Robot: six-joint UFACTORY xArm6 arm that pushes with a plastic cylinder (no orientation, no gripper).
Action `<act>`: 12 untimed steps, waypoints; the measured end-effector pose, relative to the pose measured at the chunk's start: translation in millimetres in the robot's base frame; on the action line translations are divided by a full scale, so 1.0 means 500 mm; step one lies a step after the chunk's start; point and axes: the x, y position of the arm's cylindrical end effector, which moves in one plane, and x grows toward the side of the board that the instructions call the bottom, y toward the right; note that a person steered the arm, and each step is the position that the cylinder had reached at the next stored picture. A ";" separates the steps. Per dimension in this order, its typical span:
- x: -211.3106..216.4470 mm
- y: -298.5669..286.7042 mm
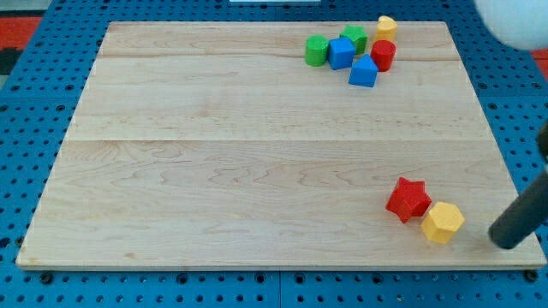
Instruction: Place the yellow hexagon to the right of the red star
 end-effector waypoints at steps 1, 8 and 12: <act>-0.013 -0.167; -0.092 -0.155; -0.005 -0.039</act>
